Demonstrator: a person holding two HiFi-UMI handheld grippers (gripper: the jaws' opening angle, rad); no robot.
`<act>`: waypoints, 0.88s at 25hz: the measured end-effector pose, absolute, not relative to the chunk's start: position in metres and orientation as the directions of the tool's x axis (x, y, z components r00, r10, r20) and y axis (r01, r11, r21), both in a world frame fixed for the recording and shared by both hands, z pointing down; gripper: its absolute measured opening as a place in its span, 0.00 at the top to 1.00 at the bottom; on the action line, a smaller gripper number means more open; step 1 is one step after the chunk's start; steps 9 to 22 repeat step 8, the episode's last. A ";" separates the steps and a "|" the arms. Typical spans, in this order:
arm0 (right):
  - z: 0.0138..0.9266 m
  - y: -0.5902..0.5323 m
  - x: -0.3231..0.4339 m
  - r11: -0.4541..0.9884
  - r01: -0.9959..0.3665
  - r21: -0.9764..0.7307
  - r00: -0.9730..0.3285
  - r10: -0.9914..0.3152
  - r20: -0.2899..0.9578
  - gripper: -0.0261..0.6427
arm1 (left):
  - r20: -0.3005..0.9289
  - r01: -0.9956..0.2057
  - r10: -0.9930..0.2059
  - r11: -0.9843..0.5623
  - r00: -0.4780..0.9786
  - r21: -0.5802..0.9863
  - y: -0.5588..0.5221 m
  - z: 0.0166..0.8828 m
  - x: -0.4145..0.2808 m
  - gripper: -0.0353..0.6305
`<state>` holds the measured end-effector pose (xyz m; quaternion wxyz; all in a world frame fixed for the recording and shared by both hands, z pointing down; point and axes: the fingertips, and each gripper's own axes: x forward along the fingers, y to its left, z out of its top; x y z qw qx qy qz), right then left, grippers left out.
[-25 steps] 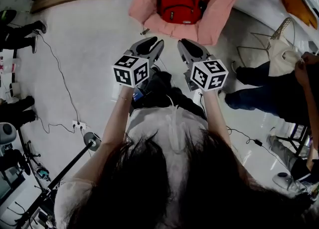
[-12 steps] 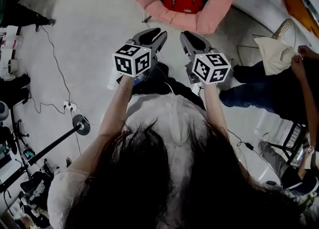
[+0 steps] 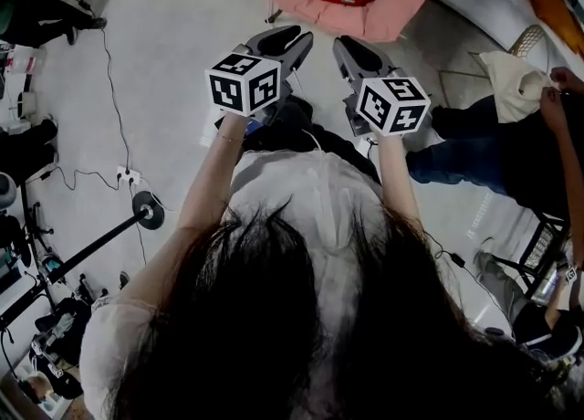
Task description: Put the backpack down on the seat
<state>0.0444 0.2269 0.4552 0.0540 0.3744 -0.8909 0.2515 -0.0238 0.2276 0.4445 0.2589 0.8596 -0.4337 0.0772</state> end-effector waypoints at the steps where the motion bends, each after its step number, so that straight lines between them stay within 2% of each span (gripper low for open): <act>1: 0.455 0.227 0.045 0.593 -0.695 -0.408 -0.714 -0.639 0.287 0.87 | 0.360 -0.786 -0.704 -0.490 0.612 0.377 0.227 0.445 -0.024 0.77; 22: 0.441 0.226 0.046 0.593 -0.698 -0.401 -0.708 -0.656 0.263 0.87 | 0.363 -0.796 -0.710 -0.505 0.603 0.334 0.216 0.434 -0.037 0.77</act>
